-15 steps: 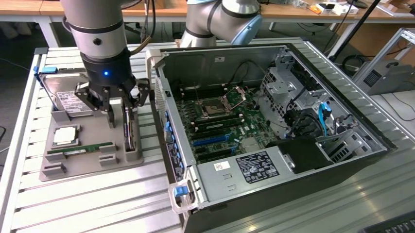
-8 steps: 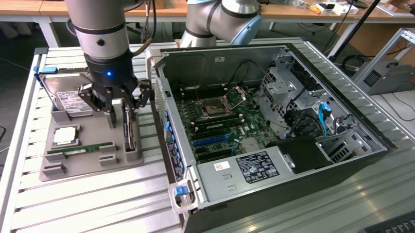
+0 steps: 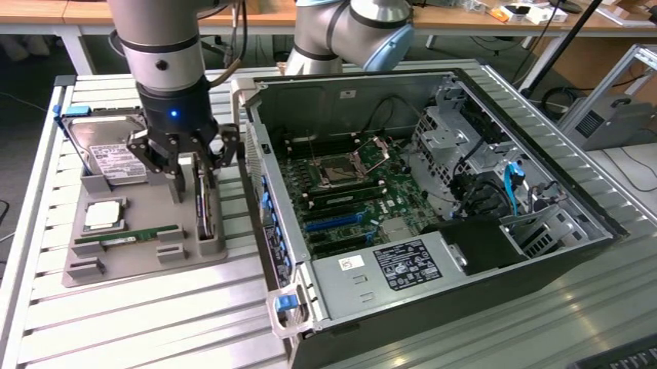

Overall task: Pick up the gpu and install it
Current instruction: 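Pick up the gpu and move the gpu toward the slot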

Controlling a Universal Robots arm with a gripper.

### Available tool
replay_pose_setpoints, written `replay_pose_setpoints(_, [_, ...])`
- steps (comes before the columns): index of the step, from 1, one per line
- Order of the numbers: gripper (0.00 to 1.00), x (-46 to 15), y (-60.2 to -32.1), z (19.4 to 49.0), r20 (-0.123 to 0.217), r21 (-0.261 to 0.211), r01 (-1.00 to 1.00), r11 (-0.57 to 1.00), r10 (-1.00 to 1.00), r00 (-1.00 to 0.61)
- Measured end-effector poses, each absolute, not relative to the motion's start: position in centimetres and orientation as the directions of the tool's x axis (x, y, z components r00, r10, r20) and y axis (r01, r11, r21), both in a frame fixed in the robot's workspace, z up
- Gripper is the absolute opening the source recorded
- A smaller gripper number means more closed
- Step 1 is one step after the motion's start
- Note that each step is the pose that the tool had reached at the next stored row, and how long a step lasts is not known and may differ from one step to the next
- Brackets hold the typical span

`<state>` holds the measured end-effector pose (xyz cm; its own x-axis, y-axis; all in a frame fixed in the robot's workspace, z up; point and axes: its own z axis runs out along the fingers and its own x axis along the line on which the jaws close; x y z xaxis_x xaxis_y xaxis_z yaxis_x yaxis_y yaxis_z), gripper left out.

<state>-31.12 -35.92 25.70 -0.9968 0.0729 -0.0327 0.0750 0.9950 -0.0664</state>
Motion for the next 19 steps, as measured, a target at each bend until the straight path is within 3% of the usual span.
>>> replay_pose_setpoints(19, [0.48,-31.0,-35.0,24.4,-0.034,-0.084,0.075,0.994,0.072,-0.997])
